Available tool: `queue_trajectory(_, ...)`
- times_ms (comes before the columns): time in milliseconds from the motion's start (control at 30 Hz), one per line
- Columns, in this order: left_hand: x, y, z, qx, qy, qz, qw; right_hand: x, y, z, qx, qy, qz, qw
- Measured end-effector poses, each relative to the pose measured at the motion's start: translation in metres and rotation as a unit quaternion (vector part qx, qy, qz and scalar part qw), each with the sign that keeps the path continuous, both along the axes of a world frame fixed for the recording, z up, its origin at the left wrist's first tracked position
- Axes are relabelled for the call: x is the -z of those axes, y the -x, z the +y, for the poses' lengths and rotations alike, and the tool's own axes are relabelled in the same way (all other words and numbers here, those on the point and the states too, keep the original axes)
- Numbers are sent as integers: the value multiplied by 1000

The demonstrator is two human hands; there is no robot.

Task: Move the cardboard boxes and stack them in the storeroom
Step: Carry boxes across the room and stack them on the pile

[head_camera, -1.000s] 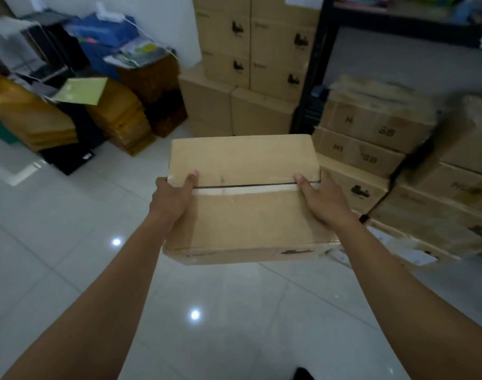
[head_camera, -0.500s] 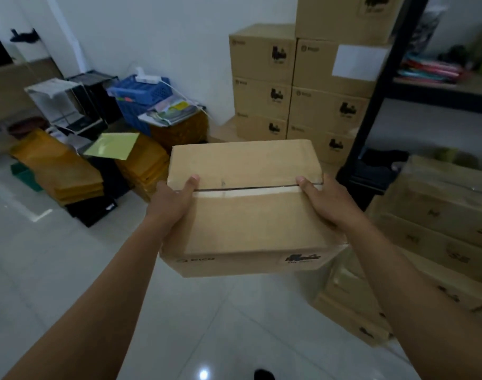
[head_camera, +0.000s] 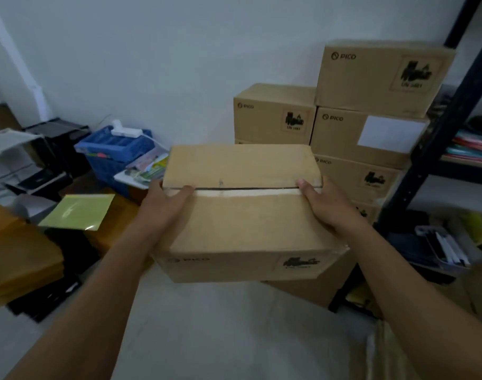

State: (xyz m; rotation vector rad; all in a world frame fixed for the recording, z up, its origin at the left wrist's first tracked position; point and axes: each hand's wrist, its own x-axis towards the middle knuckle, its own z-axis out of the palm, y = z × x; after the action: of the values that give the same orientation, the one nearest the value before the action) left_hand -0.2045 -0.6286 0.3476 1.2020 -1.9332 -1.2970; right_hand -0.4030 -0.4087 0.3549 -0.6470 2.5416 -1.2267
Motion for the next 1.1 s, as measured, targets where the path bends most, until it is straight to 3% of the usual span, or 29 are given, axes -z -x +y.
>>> queue_trajectory(267,-60,71,-140,76,51,14,996,-59,54,-118,59,44,-13,997)
queue_trajectory(633,-142,226,-245,129,84,119,981,-152,181,-200,85,80,147,982)
queue_trajectory(800,-171,295,-279,194,36,117,973,-181,236,-223,135,23,171,976)
queue_trajectory(933,-179,351,-298,285,-60,161,943,-191,278,-243,212,-51,252,943)
queue_trajectory(1000,-181,379,-306,291,-78,169,939,-197,288,-250,162,-67,265,948)
queue_trajectory(1100,-182,419,-314,232,-24,178,956,-207,282,-252,-22,-152,217,964)
